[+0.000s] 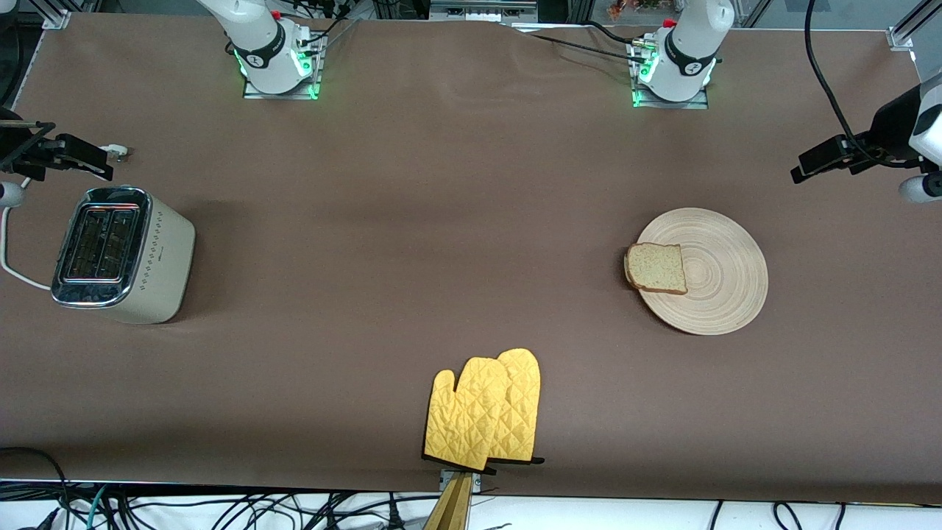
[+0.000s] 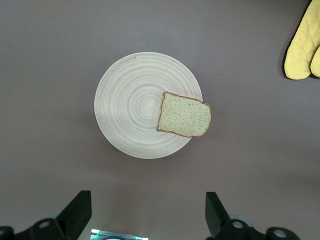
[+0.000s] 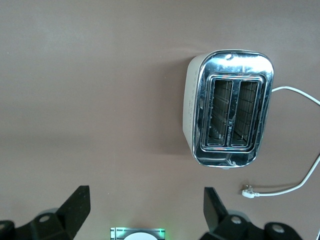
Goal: Move plate and put bread in toaster
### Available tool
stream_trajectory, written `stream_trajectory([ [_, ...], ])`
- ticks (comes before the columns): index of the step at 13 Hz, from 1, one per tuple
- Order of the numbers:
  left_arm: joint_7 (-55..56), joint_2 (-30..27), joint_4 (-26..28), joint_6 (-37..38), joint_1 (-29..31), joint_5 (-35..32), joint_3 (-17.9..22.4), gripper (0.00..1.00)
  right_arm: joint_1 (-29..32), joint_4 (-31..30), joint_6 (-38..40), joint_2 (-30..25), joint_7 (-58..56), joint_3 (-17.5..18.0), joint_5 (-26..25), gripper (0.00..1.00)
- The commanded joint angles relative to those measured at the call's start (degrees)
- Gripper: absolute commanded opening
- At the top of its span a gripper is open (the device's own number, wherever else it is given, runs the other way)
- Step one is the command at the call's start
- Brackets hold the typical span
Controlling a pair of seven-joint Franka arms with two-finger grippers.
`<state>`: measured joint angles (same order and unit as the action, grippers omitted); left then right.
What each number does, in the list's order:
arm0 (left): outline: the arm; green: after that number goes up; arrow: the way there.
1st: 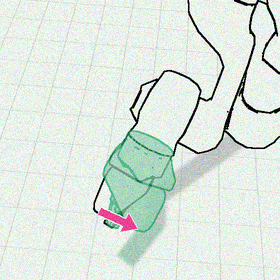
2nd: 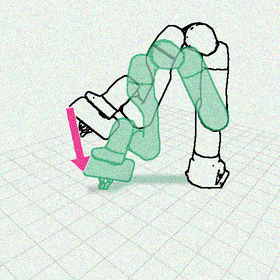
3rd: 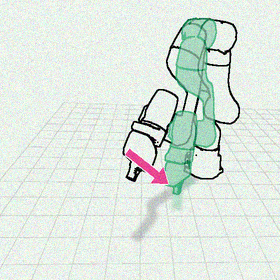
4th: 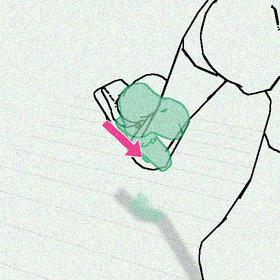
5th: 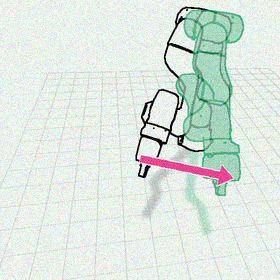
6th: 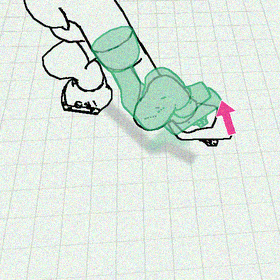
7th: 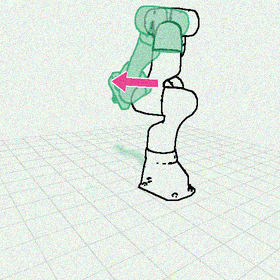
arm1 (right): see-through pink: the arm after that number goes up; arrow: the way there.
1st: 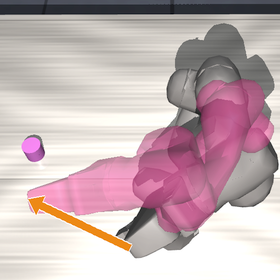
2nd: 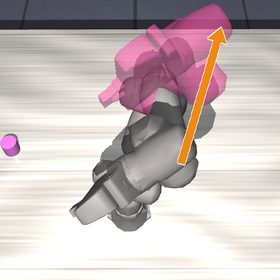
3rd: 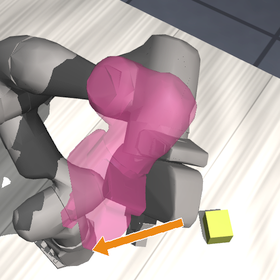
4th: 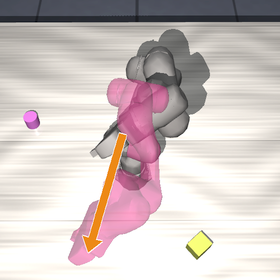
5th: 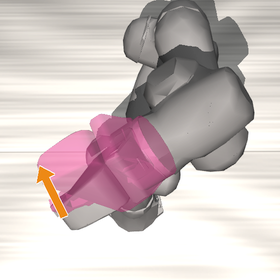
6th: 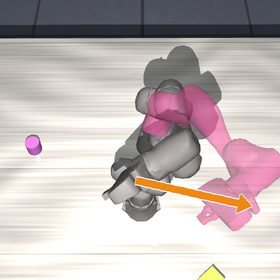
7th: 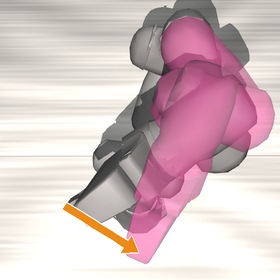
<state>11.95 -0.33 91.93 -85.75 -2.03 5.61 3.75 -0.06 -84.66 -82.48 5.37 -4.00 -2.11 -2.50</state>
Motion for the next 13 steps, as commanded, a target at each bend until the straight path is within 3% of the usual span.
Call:
stream_trajectory([
  [1, -0.6, 0.6, -1.1, -0.1, 0.0, -0.8, -0.5, 1.0, 0.2, 0.3, 0.0, 0.0, 0.0, 0.1, 0.2, 1.0],
  [9, -0.7, 1.7, -3.6, -0.2, 0.5, -0.9, -0.1, 1.0, 0.2, 0.4, 0.0, 0.3, 0.0, 0.1, 0.1, 1.0],
  [13, -1.2, 1.7, -3.6, -0.2, 0.0, -4.3, -0.7, 1.0, 0.2, 0.4, 0.0, 0.3, 0.0, 0.1, 0.1, 1.0],
])
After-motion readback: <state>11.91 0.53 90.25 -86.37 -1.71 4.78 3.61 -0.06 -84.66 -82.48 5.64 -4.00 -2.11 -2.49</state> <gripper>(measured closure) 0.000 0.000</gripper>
